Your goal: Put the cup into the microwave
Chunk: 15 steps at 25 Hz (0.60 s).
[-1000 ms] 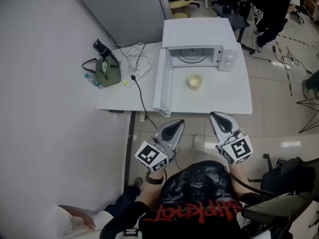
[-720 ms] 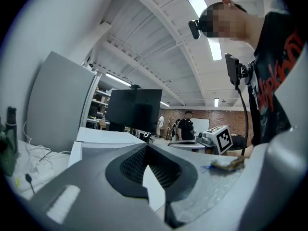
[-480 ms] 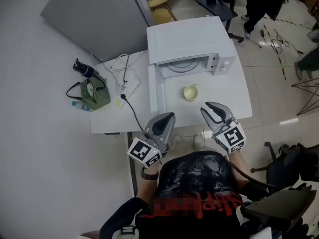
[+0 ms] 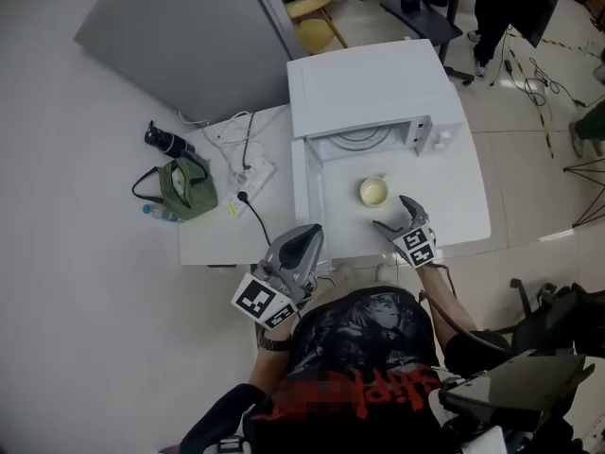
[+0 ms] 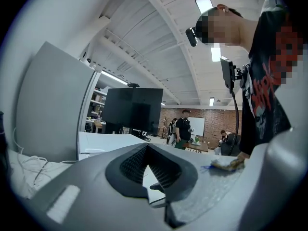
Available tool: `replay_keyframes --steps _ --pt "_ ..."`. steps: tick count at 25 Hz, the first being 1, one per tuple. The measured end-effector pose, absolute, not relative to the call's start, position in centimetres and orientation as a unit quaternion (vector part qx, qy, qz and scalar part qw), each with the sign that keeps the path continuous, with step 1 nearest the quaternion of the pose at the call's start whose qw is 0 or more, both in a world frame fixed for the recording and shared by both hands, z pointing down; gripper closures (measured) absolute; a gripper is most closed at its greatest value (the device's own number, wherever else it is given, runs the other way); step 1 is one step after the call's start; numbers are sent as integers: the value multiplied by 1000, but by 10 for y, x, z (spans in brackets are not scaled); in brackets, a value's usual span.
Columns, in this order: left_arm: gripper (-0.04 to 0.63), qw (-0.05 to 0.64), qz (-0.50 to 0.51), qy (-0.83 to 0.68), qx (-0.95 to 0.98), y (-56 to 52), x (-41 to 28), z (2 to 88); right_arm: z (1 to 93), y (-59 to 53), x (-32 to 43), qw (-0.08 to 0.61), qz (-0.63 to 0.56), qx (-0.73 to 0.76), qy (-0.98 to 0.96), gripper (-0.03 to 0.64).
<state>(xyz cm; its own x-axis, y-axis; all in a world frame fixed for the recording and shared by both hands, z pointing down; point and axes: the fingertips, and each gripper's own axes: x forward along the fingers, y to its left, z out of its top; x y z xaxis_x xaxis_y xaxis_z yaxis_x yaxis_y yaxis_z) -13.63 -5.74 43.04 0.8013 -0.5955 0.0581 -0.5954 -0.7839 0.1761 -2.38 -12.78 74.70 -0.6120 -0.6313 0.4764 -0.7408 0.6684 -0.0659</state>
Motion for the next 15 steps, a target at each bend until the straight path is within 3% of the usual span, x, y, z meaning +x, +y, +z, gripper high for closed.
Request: replay_keyframes --steps 3,10,13,15 --pt "598 96 -7 -317 944 -56 -140 432 787 -146 -37 231 134 399 -877 166" --pt "598 105 3 -344 933 -58 -156 438 821 -179 -50 253 136 422 -860 144" --pt "598 101 5 -351 931 -59 -159 436 825 -187 -54 257 135 416 -862 150" --pt "598 100 4 -351 931 -62 -157 437 825 -190 -53 261 132 415 -862 198"
